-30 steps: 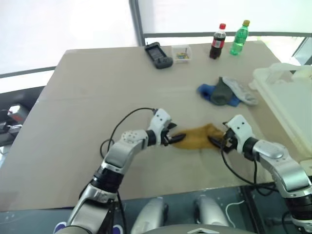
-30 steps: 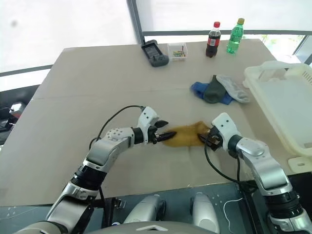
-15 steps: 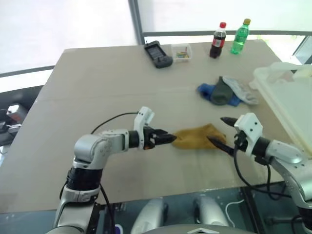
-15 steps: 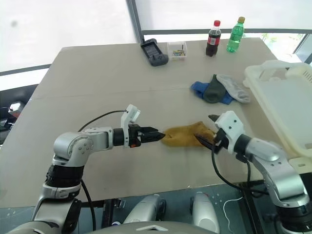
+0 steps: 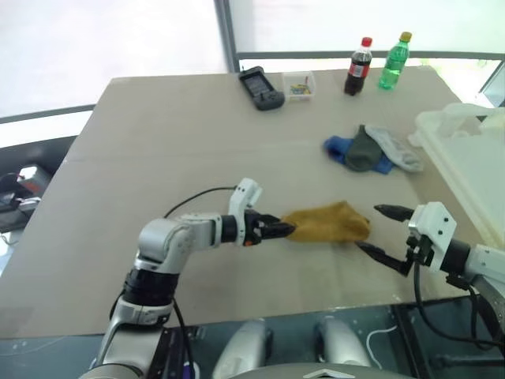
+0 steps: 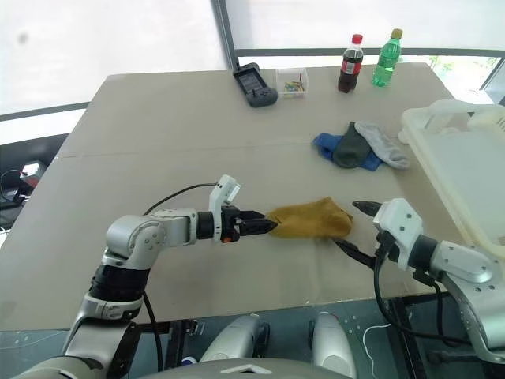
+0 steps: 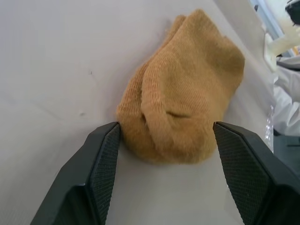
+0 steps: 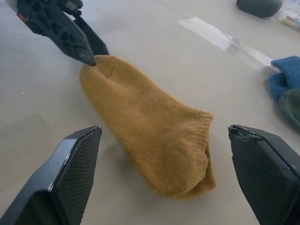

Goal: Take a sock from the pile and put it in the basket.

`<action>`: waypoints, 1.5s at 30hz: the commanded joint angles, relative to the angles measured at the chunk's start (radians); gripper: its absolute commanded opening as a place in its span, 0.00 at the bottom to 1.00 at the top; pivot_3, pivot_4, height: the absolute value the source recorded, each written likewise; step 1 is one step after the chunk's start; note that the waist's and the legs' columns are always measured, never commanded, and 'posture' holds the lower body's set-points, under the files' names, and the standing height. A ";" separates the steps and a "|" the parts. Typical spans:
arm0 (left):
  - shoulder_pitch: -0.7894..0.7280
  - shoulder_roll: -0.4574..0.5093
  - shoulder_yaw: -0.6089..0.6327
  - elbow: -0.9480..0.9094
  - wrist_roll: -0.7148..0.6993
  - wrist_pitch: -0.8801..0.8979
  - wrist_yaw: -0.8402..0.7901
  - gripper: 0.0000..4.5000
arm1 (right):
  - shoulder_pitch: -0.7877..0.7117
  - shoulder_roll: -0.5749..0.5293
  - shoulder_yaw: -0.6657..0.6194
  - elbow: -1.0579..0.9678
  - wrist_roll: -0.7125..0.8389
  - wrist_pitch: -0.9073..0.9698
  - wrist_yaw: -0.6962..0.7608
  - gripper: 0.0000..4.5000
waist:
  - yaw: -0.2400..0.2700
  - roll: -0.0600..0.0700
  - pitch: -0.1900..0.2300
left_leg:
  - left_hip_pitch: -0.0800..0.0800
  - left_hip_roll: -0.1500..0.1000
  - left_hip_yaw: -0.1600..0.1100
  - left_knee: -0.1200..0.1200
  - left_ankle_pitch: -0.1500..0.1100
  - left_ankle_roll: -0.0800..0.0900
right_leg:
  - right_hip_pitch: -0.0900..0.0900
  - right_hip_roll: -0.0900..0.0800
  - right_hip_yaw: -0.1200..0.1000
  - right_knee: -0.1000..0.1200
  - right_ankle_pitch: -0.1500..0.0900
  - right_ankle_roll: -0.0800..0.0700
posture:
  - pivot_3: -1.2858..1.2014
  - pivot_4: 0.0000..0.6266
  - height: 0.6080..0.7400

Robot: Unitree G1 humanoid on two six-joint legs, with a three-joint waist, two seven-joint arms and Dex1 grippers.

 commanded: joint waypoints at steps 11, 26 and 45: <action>-0.031 -0.039 -0.083 0.142 0.098 -0.054 0.002 0.10 | 0.049 -0.002 -0.052 -0.074 0.001 -0.026 -0.027 1.00 | -0.001 0.000 0.000 | 0.001 0.000 0.000 0.000 0.000 0.000 | 0.001 0.000 0.000 0.000 0.000 0.000 | 0.52 0.24 1.00; -0.065 0.145 0.095 0.049 -0.043 0.075 -0.102 0.01 | 0.035 0.002 -0.008 -0.083 -0.022 -0.042 -0.037 1.00 | -0.006 -0.001 0.001 | 0.001 0.001 0.000 -0.001 0.000 0.000 | 0.000 0.001 0.001 0.000 0.000 0.000 | 0.52 0.24 1.00; -0.190 -0.019 0.233 0.006 -0.270 0.391 0.028 0.01 | -0.012 -0.001 0.020 -0.082 -0.024 -0.022 -0.047 1.00 | -0.004 -0.002 0.003 | 0.000 0.000 0.000 -0.001 0.000 0.000 | -0.001 0.001 0.000 0.000 0.000 0.000 | 0.52 0.24 1.00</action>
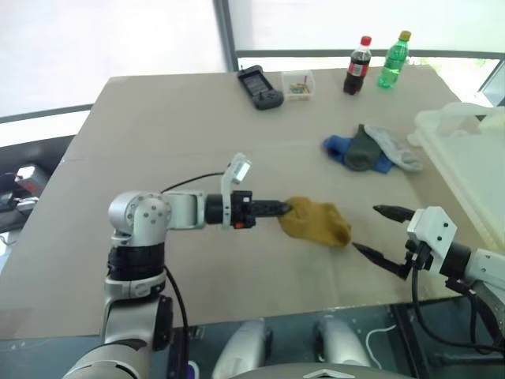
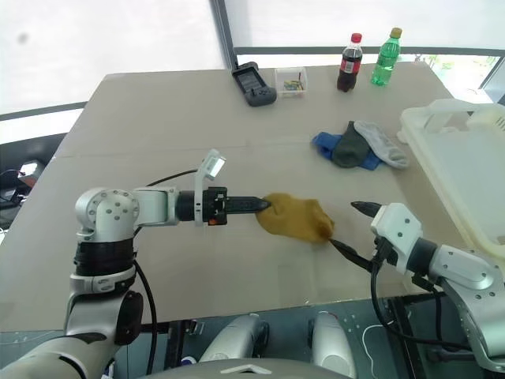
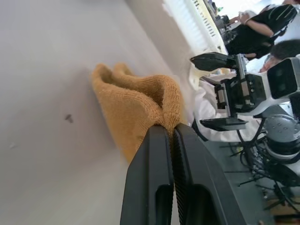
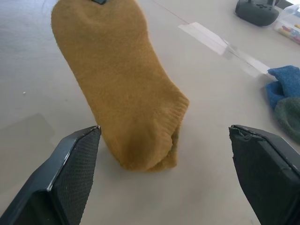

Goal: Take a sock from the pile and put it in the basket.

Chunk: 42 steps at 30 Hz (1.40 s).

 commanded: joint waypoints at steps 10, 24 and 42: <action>-0.038 -0.033 -0.028 0.053 0.028 0.022 0.074 0.01 | -0.089 0.051 0.123 -0.002 -0.109 -0.018 -0.087 1.00 | -0.005 0.000 0.000 | 0.001 0.000 0.001 0.000 0.000 -0.001 | 0.000 0.001 0.001 0.000 0.000 0.000 | 0.52 0.24 1.00; -0.025 -0.030 -0.034 0.037 0.035 0.013 0.081 0.00 | -0.292 0.190 0.280 0.317 -0.282 -0.142 -0.173 0.88 | -0.001 -0.002 0.002 | -0.001 0.000 0.001 0.000 0.000 -0.001 | -0.002 0.000 0.001 0.000 0.000 0.000 | 0.52 0.24 1.00; -0.029 -0.053 0.013 0.058 0.033 0.024 0.115 0.00 | -0.241 0.160 0.308 0.455 -0.275 -0.197 -0.061 0.01 | -0.002 -0.002 0.002 | 0.000 0.000 0.001 0.000 0.000 -0.001 | -0.002 0.001 0.001 0.001 0.000 0.000 | 0.52 0.24 1.00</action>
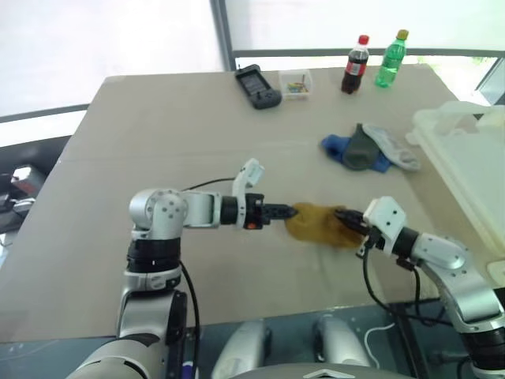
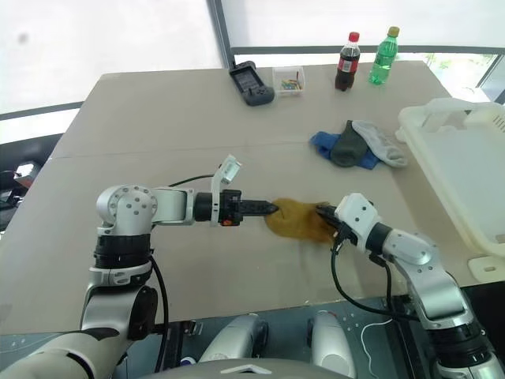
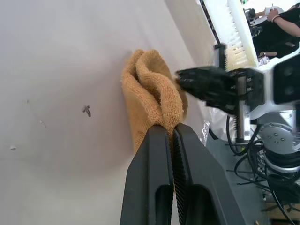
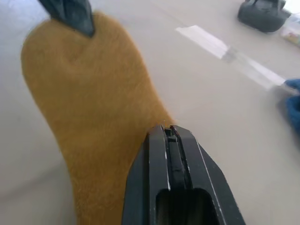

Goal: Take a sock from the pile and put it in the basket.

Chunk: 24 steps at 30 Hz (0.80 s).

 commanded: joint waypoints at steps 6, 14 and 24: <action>-0.036 -0.043 0.048 0.000 -0.025 0.045 0.014 0.00 | -0.020 0.005 0.025 0.215 -0.063 -0.119 -0.002 0.01 | 0.000 -0.001 0.000 | 0.004 0.000 0.000 0.000 0.000 0.000 | 0.002 0.000 0.000 0.000 0.000 0.000 | 0.52 0.24 1.00; -0.105 -0.176 0.040 0.083 -0.043 0.058 0.051 0.00 | -0.014 0.024 0.035 0.181 -0.052 -0.128 0.001 0.01 | 0.001 -0.001 -0.001 | 0.005 0.000 0.000 0.001 0.000 0.000 | 0.004 0.000 0.000 0.001 0.000 0.000 | 0.52 0.24 1.00; -0.183 -0.334 0.050 0.283 0.040 0.025 0.145 0.00 | 0.011 0.031 0.013 0.044 -0.041 -0.087 -0.027 0.01 | 0.001 -0.001 -0.001 | 0.003 0.000 0.000 0.001 0.000 -0.001 | 0.003 0.001 0.001 0.001 0.000 0.000 | 0.52 0.24 1.00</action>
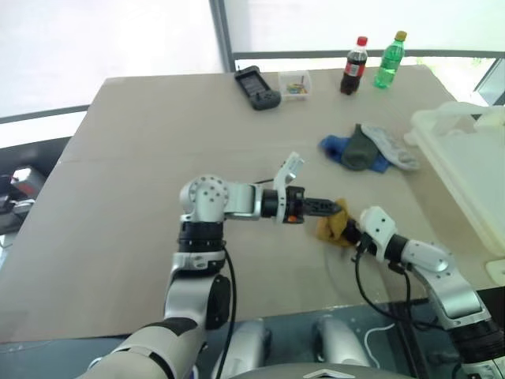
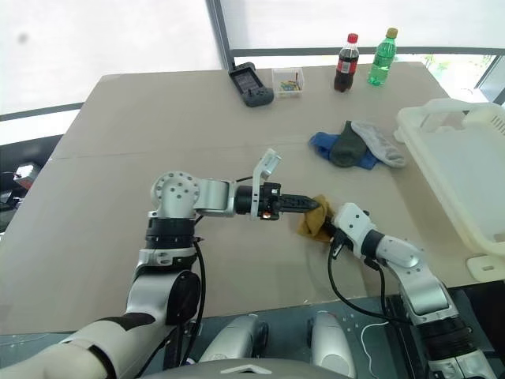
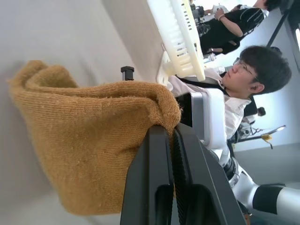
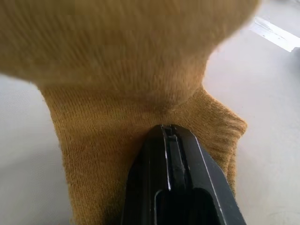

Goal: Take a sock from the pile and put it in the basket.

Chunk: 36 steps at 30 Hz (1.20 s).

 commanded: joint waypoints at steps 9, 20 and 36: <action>0.007 -0.062 -0.052 0.202 0.156 -0.167 0.022 0.00 | 0.047 -0.073 -0.010 -0.200 -0.064 0.103 -0.018 0.01 | 0.001 0.000 0.000 | -0.001 0.000 0.000 0.000 0.000 0.000 | -0.001 0.000 0.000 0.000 0.000 0.000 | 0.52 0.24 1.00; -0.007 -0.082 -0.091 0.227 0.178 -0.245 -0.040 0.00 | 0.103 -0.163 -0.062 -0.315 -0.172 0.109 -0.053 0.55 | 0.005 0.000 0.001 | -0.002 0.000 0.000 0.000 0.000 0.000 | -0.001 0.000 -0.001 -0.001 0.000 0.000 | 0.52 0.24 1.00; -0.015 -0.017 -0.334 0.128 0.237 -0.384 -0.266 0.77 | 0.349 -0.145 -0.476 -0.649 0.122 0.320 -0.034 0.56 | 0.002 0.000 0.001 | -0.003 0.000 -0.001 0.001 0.000 0.000 | -0.001 0.000 -0.001 -0.001 0.000 0.001 | 0.52 0.24 1.00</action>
